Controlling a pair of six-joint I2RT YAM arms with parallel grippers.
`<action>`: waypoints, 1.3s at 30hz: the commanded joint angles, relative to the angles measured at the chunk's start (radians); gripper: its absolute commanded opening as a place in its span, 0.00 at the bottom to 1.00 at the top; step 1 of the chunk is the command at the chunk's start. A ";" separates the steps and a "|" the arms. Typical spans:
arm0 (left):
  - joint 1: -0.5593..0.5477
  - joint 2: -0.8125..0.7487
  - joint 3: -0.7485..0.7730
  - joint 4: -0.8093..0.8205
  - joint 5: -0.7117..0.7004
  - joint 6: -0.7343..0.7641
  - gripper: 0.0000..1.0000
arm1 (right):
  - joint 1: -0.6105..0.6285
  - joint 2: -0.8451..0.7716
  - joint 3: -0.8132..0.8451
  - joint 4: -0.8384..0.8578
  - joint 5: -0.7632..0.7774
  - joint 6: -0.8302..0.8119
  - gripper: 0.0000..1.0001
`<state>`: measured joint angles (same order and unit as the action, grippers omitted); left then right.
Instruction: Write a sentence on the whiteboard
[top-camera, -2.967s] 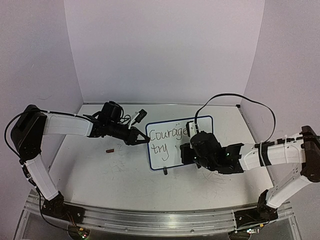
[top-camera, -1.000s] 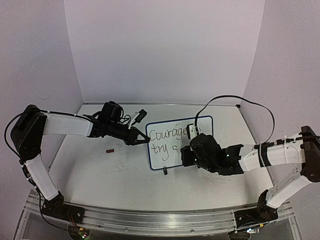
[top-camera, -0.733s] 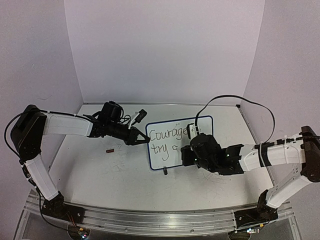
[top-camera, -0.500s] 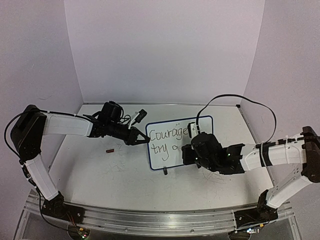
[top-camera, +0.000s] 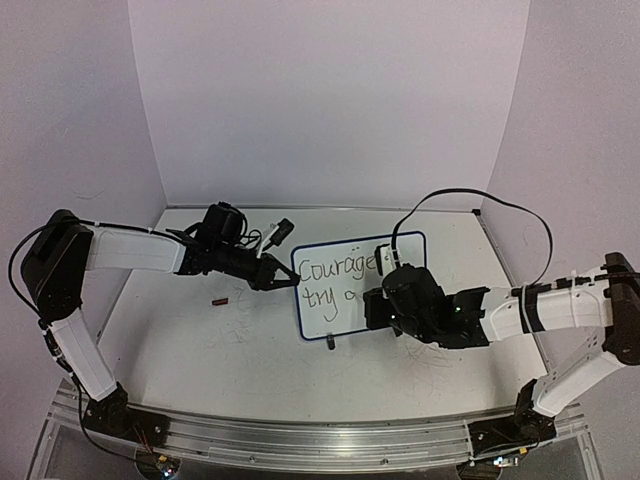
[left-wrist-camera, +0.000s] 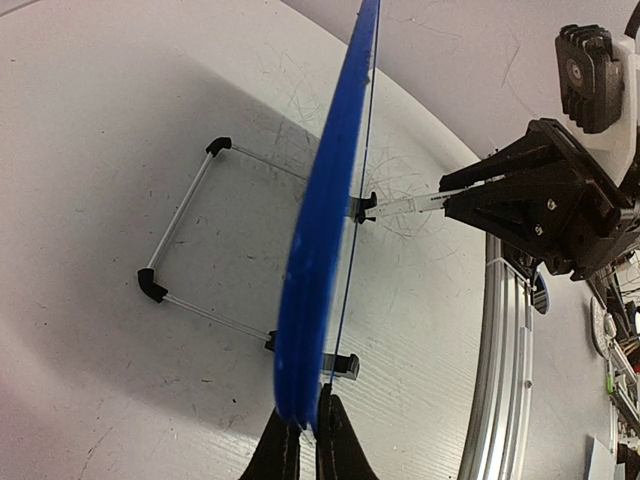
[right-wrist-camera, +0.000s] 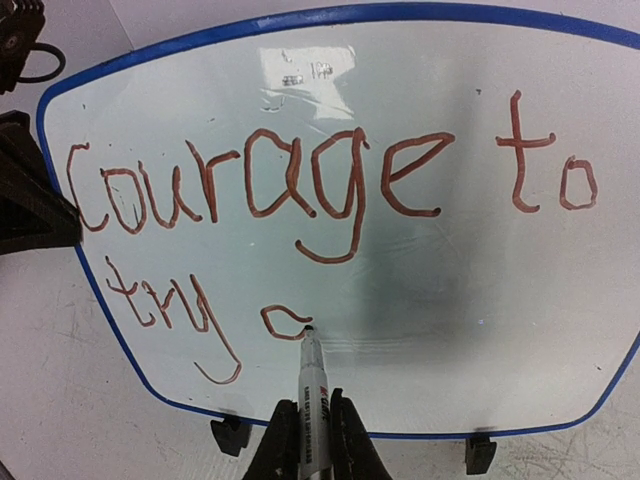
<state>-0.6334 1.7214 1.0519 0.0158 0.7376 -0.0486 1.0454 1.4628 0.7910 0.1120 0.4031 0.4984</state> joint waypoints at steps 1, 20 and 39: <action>-0.008 -0.024 -0.019 -0.064 -0.028 0.047 0.00 | -0.013 -0.013 0.034 0.031 0.040 -0.006 0.00; -0.008 -0.021 -0.019 -0.065 -0.029 0.047 0.00 | -0.013 -0.028 0.029 0.031 0.047 -0.005 0.00; -0.008 -0.021 -0.016 -0.064 -0.025 0.047 0.00 | -0.016 -0.026 0.021 0.031 0.034 0.005 0.00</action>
<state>-0.6334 1.7214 1.0519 0.0158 0.7376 -0.0486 1.0431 1.4601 0.7910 0.1120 0.4034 0.4988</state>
